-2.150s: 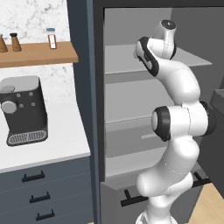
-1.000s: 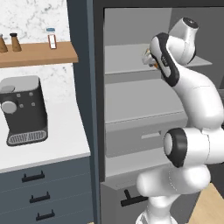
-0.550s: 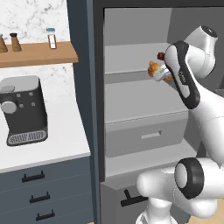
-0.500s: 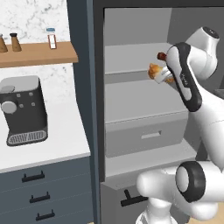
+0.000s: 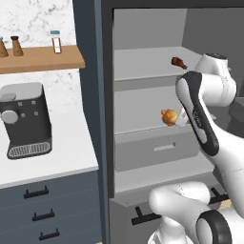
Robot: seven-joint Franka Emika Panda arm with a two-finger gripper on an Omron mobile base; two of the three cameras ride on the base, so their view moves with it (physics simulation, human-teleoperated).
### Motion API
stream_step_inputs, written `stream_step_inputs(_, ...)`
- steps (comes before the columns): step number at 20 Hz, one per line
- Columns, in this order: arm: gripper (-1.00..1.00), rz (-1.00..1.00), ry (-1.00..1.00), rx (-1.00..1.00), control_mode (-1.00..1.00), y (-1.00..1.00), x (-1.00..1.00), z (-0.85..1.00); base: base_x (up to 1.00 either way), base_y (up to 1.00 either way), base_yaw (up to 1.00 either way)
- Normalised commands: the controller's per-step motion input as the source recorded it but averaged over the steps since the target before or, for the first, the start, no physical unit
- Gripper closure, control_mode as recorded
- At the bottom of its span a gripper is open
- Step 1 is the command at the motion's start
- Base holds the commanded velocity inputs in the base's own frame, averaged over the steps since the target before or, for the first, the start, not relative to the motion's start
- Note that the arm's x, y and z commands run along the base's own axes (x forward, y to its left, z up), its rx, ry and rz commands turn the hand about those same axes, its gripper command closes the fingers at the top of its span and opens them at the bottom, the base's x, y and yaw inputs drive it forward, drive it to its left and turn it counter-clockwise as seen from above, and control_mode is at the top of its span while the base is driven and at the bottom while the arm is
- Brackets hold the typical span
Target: Place one sweet potato and one chicken drumstick in each tupperware on the nearby counter, to pack two identical lunches.
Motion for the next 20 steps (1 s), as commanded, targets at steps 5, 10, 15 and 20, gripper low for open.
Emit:
stream_step_inputs(5, 1.0, 0.11, 0.25, -0.04, -1.0, 0.03, -0.89, -0.67, 0.0, 0.0, 0.0)
stream_step_inputs(10, 1.0, 0.1, 0.16, 0.0, -1.0, 0.0, -0.99, -0.66, 0.0, 0.0, 0.0)
stream_step_inputs(15, 1.0, 0.04, 0.02, 0.0, 1.0, 0.0, -0.37, -0.18, -0.47, 0.03, 0.06)
stream_step_inputs(20, 1.0, 0.0, 0.0, 0.0, 1.0, 0.0, 0.0, 0.0, -0.38, 0.62, 0.03)
